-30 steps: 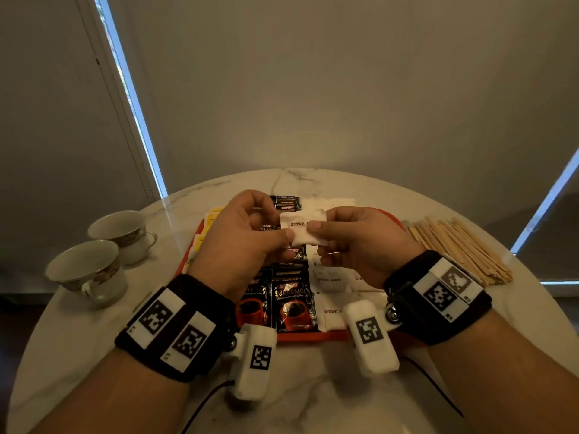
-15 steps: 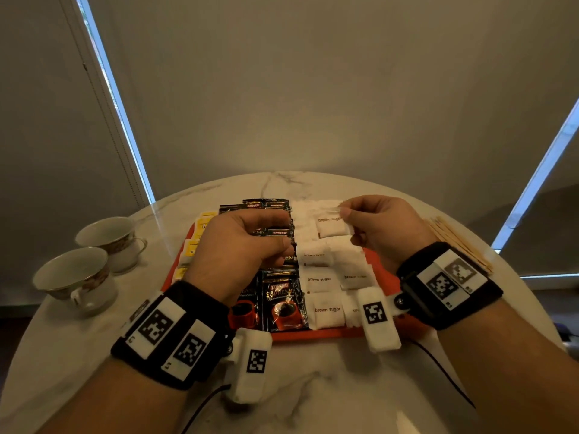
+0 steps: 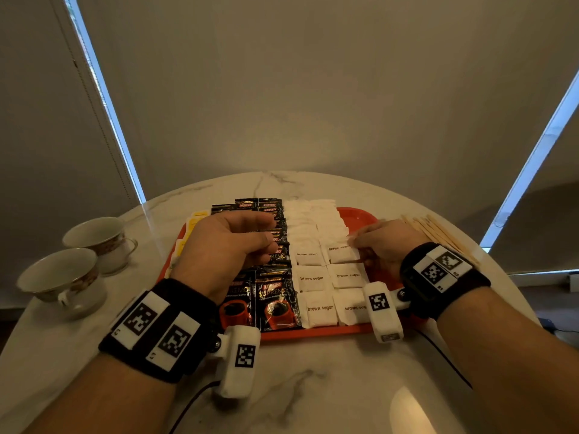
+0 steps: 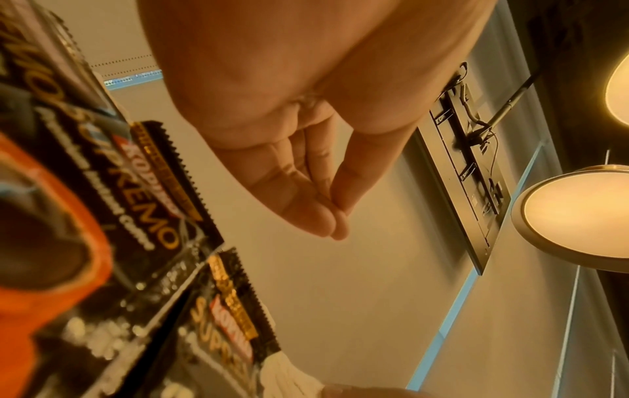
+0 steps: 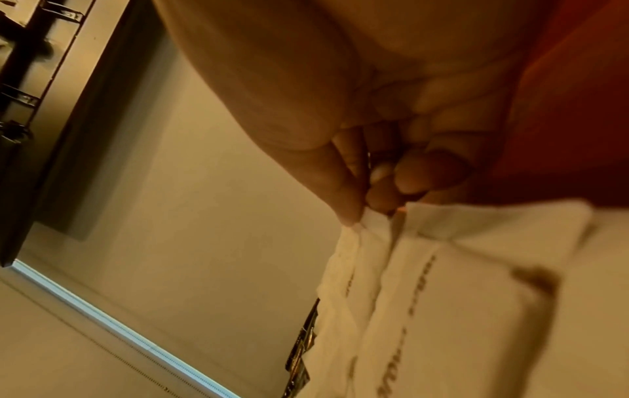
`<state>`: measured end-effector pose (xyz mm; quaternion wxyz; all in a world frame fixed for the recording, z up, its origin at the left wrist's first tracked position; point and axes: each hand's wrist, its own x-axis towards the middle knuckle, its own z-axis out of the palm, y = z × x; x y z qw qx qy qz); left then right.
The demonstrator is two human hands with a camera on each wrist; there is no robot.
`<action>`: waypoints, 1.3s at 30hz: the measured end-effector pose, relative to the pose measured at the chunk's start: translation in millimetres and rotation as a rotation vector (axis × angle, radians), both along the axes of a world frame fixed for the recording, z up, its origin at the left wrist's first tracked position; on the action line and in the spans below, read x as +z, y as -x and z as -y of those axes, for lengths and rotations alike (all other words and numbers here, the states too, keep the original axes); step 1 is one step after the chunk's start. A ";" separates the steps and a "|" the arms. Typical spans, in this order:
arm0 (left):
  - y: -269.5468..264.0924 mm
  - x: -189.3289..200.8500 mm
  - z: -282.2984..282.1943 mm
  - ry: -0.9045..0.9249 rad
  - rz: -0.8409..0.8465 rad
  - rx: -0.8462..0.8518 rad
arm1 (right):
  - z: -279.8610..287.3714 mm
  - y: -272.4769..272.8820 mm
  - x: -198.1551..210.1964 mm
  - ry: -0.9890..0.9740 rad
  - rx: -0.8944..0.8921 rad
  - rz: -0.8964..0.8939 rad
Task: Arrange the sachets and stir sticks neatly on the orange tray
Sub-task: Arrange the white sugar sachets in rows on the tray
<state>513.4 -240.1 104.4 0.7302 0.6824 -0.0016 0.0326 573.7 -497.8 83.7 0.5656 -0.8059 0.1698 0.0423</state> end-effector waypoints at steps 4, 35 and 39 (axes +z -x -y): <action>-1.0 -0.2 -0.8 -0.004 0.000 -0.004 | 3.0 0.2 0.6 0.033 -0.032 0.017; -2.0 0.3 -2.7 0.014 -0.025 -0.005 | -19.0 26.9 12.1 -0.485 0.022 0.101; -1.6 1.3 -2.3 0.024 -0.029 -0.009 | -9.9 43.2 8.2 -0.479 -0.047 0.126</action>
